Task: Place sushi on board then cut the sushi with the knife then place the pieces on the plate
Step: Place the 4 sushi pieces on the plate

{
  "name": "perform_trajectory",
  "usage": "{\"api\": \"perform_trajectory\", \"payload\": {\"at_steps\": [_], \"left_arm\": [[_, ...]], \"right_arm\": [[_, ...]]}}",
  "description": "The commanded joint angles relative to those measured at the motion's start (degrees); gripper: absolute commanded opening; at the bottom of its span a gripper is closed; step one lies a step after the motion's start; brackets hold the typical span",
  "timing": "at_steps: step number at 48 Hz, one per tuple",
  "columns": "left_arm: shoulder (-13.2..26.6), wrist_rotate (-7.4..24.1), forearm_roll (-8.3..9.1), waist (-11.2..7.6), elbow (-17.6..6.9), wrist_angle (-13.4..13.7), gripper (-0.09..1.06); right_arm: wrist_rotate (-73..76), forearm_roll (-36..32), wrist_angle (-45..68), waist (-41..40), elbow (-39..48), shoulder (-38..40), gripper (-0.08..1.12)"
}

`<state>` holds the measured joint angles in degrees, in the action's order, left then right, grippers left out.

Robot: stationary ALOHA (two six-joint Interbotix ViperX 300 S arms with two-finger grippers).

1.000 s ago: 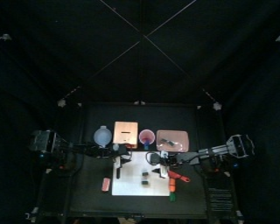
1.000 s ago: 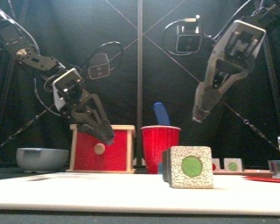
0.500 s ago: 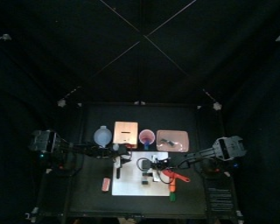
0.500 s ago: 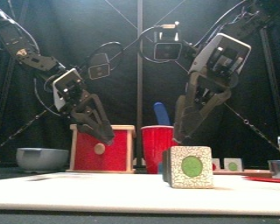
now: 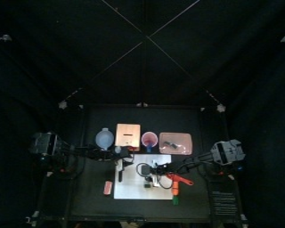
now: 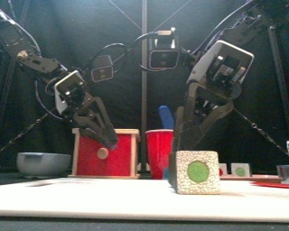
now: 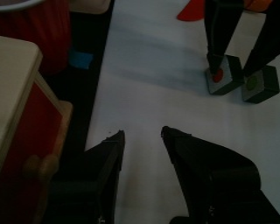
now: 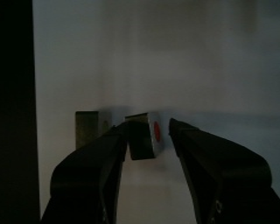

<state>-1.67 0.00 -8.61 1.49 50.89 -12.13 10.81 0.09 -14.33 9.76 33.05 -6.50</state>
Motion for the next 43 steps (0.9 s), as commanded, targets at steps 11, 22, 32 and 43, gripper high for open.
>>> {"api": "perform_trajectory", "payload": {"at_steps": [11, 22, 32, 43], "left_arm": [[-0.35, 0.0, -0.09, 0.18, -0.53, -0.18, 0.79], [-0.35, -0.09, -0.09, 0.18, -0.44, -0.18, 0.79], [-0.35, 0.0, -0.09, 0.26, -0.09, -0.18, 0.79], [-0.35, -0.09, -0.09, 0.26, 0.0, -0.18, 0.79]], "right_arm": [[0.26, -0.18, 0.09, -0.35, -0.79, 0.18, 0.79], [0.53, 0.09, -0.18, -0.44, -0.35, -0.79, 0.79], [0.53, 1.67, -1.93, -0.44, -1.05, -0.88, 0.86], [0.44, 0.7, -2.9, -0.53, -2.02, -0.97, 1.0]]}}
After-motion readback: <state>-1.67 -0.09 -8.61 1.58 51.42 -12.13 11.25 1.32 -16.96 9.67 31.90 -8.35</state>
